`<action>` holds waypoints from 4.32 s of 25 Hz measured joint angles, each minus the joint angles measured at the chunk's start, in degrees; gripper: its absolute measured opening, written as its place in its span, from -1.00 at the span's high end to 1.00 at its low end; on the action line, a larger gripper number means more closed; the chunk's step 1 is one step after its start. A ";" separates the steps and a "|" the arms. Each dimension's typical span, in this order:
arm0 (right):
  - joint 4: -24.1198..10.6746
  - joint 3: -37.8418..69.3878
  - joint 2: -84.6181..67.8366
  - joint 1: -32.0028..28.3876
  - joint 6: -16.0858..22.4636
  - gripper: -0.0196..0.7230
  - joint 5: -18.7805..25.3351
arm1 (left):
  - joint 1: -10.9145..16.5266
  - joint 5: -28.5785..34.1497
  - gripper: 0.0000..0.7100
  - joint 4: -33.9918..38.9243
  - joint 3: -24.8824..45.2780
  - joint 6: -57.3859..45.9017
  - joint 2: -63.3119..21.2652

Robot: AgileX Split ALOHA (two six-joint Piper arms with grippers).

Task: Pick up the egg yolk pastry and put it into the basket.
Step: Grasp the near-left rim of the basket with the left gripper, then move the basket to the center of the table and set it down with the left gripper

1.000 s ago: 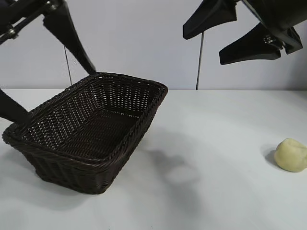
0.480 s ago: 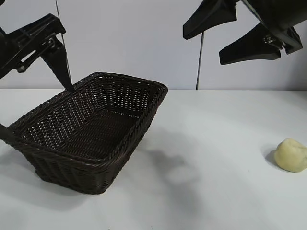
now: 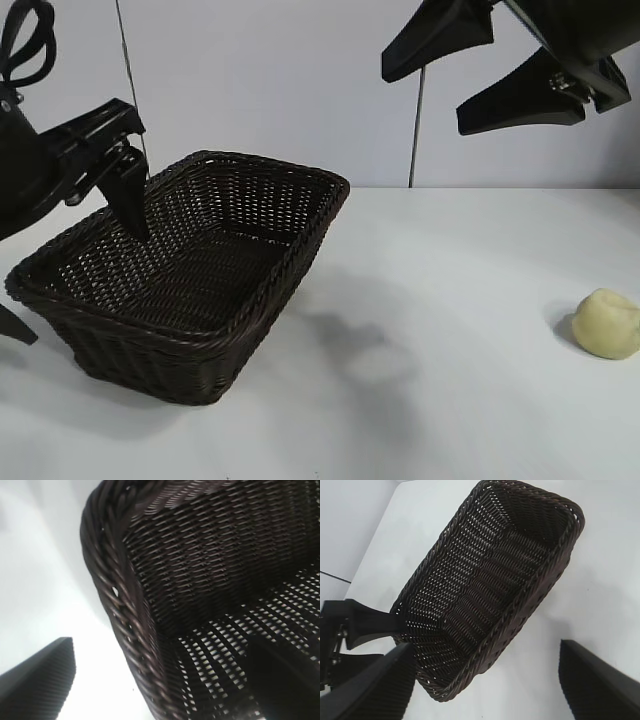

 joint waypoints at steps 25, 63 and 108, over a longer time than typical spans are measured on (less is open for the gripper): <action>0.00 0.00 0.00 0.00 0.00 -0.59 1.94 | 0.87 -7.21 0.72 1.07 -0.17 -5.83 11.03; -0.10 0.00 0.00 0.00 0.00 -0.59 1.98 | 17.61 18.50 0.72 -28.98 -23.51 84.39 15.60; -0.02 0.00 0.00 0.00 0.00 -0.59 1.98 | 17.61 14.27 0.58 -33.28 -24.04 91.40 24.52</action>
